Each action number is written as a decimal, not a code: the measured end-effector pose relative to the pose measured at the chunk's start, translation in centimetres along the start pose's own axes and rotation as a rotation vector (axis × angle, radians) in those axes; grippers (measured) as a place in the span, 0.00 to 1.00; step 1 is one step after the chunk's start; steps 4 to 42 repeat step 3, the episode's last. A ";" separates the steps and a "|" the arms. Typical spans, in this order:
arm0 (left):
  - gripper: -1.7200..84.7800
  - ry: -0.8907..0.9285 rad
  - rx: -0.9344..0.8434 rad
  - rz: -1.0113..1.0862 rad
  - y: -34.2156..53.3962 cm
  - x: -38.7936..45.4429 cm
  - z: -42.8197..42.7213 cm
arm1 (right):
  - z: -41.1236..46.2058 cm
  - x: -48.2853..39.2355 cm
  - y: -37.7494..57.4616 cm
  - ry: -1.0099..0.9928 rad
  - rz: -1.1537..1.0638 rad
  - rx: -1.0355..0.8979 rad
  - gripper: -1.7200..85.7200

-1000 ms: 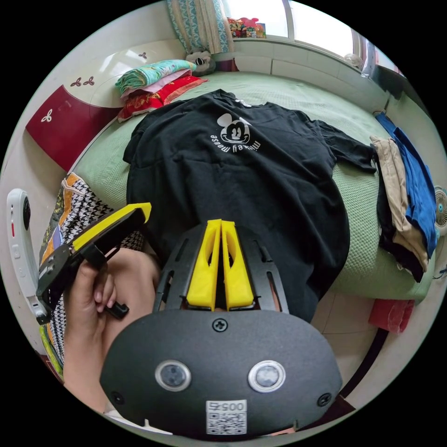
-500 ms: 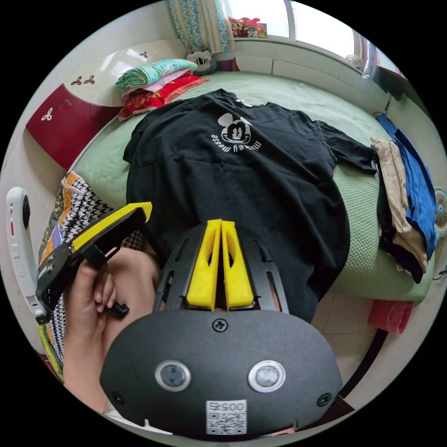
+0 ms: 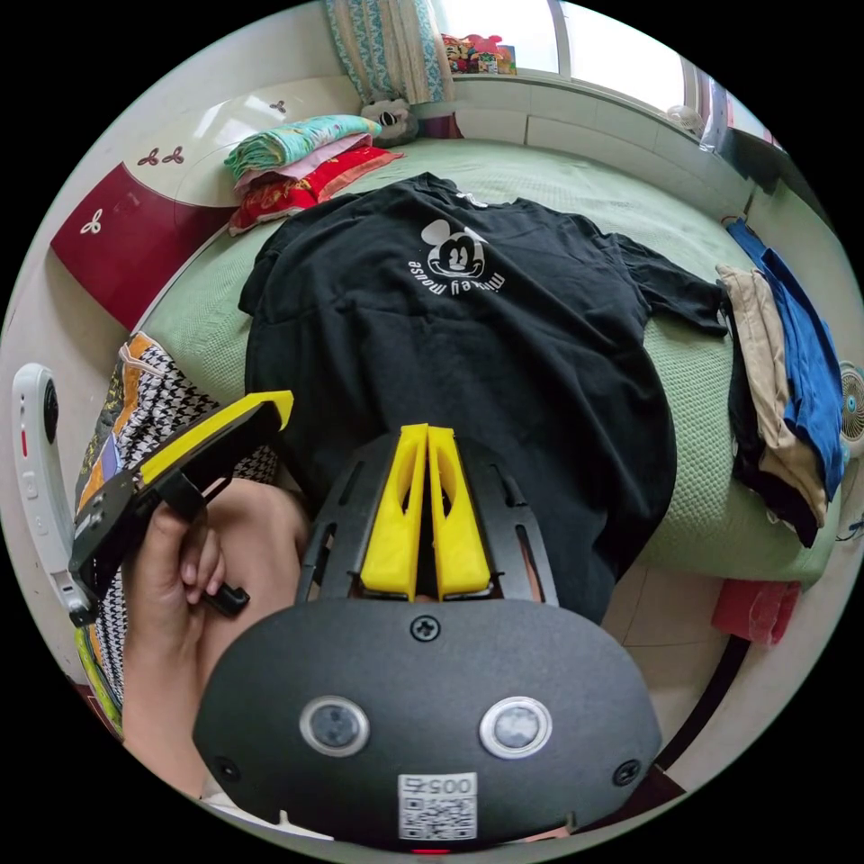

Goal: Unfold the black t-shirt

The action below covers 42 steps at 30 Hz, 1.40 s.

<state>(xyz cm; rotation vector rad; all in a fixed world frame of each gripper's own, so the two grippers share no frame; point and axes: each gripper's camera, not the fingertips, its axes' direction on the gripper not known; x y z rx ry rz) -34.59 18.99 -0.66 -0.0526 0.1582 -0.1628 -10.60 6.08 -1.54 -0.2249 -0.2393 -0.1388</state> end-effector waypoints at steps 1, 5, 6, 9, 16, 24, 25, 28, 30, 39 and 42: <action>0.01 0.000 0.000 0.000 0.0 -0.2 0.1 | 0.0 0.0 0.0 0.000 0.000 0.000 0.01; 0.01 0.000 0.001 0.001 -0.1 -0.5 0.1 | 0.2 -0.3 -0.3 0.000 0.000 0.000 0.01; 0.01 0.000 0.001 0.001 -0.1 -0.5 0.1 | 0.2 -0.3 -0.3 0.000 0.000 0.000 0.01; 0.01 0.000 0.001 0.001 -0.1 -0.5 0.1 | 0.2 -0.3 -0.3 0.000 0.000 0.000 0.01; 0.01 0.000 0.001 0.001 -0.1 -0.5 0.1 | 0.2 -0.3 -0.3 0.000 0.000 0.000 0.01; 0.01 0.000 0.001 0.001 -0.1 -0.5 0.1 | 0.2 -0.3 -0.3 0.000 0.000 0.000 0.01; 0.01 0.000 0.001 0.001 -0.1 -0.5 0.1 | 0.2 -0.3 -0.3 0.000 0.000 0.000 0.01; 0.01 0.000 0.001 0.001 -0.1 -0.5 0.1 | 0.2 -0.3 -0.3 0.000 0.000 0.000 0.01; 0.01 0.000 0.001 0.001 -0.1 -0.5 0.1 | 0.2 -0.3 -0.3 0.000 0.000 0.000 0.01; 0.01 0.000 0.001 0.001 -0.1 -0.5 0.1 | 0.2 -0.3 -0.3 0.000 0.000 0.000 0.01; 0.01 0.000 0.001 0.001 -0.1 -0.5 0.1 | 0.2 -0.3 -0.3 0.000 0.000 0.000 0.01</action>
